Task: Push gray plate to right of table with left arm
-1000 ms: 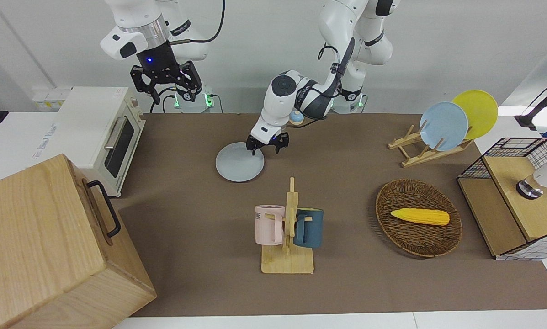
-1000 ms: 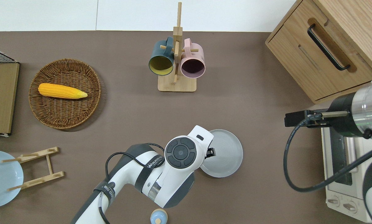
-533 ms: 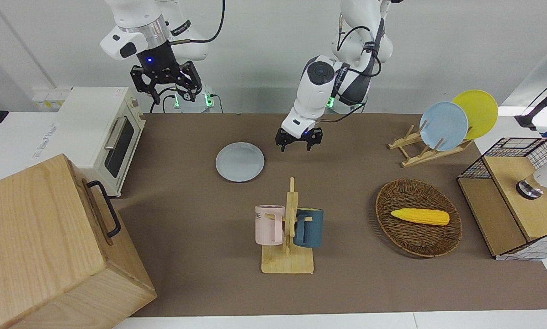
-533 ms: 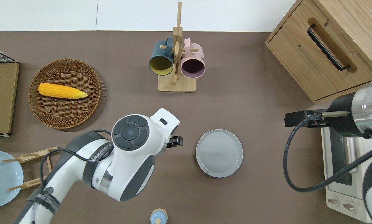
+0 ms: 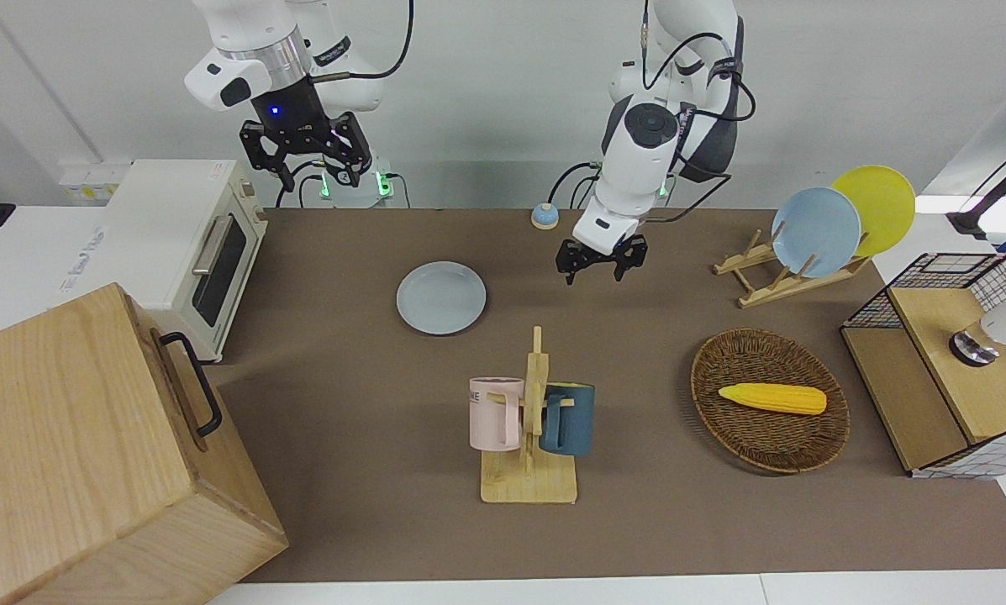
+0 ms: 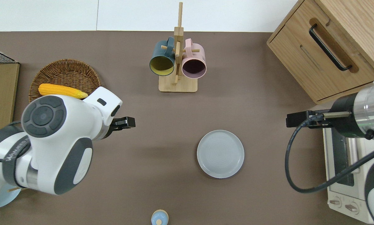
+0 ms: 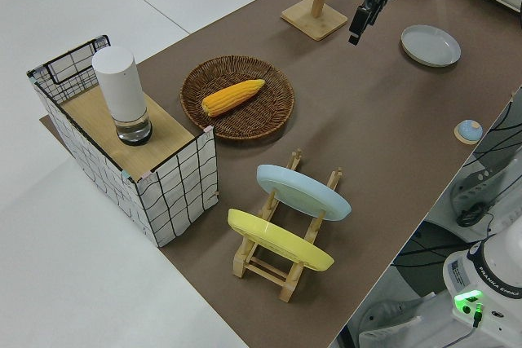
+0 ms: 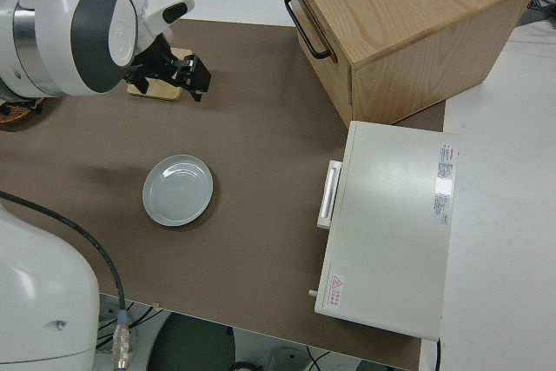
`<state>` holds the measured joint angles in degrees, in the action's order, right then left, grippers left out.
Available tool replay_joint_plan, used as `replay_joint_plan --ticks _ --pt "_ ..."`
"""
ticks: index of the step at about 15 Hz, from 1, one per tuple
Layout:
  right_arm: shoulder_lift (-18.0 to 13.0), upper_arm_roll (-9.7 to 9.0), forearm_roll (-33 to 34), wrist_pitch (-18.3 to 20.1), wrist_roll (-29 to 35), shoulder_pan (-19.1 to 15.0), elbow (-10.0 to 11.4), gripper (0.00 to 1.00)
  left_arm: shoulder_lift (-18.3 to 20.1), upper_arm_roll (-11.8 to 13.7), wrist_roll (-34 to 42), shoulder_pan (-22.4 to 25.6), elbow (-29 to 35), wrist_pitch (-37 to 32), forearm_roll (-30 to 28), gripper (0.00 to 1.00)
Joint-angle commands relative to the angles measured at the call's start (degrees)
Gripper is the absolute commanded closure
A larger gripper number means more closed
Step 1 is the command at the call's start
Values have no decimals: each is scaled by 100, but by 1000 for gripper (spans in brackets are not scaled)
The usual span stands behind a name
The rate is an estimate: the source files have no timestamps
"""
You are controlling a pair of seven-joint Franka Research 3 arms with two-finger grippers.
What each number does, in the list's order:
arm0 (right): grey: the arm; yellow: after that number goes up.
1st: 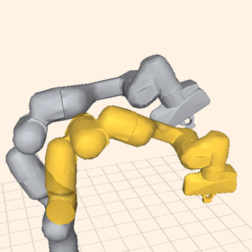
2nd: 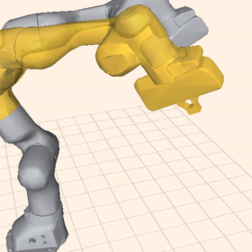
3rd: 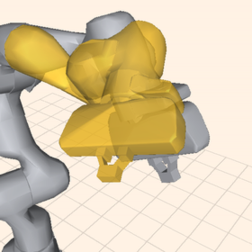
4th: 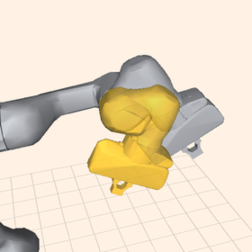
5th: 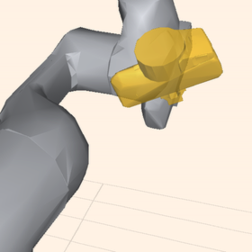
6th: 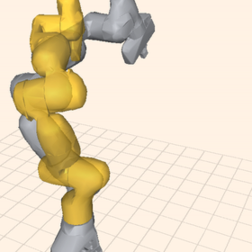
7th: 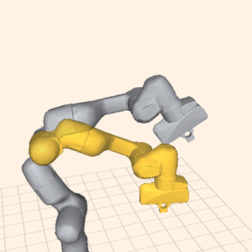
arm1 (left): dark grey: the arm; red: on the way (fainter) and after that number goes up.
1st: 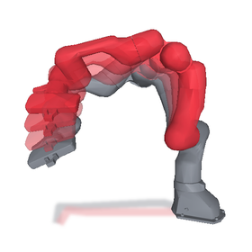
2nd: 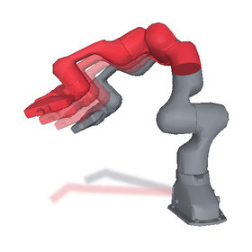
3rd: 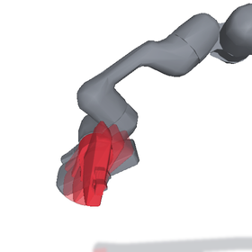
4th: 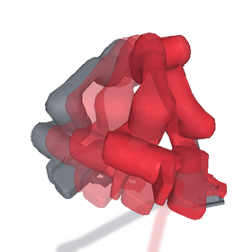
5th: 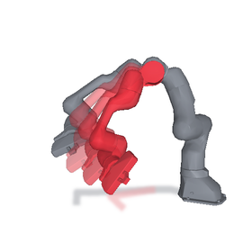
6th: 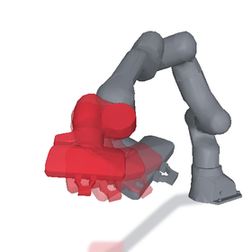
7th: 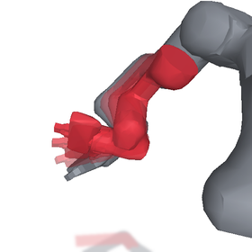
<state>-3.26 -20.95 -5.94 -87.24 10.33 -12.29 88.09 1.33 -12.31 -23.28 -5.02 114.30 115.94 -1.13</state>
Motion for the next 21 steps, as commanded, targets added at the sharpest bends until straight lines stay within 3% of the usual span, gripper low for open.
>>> replay_joint_plan --ticks 1,3,8,14,21 --pt "36 -23 -92 31 12 -37 -81 5 78 236 323 211 -468 -588 122 11" --pt "36 -23 -92 31 12 -37 -81 5 87 509 438 203 -601 -861 122 13" --pt "36 -23 -92 31 12 -37 -81 5 210 844 1079 203 -1040 -1468 122 11" --pt "36 -23 -92 31 12 -37 -81 5 166 862 1106 220 -1840 -2294 131 11" --pt "36 -23 -92 31 12 -37 -81 5 192 1010 1431 220 -2244 -3032 245 11"
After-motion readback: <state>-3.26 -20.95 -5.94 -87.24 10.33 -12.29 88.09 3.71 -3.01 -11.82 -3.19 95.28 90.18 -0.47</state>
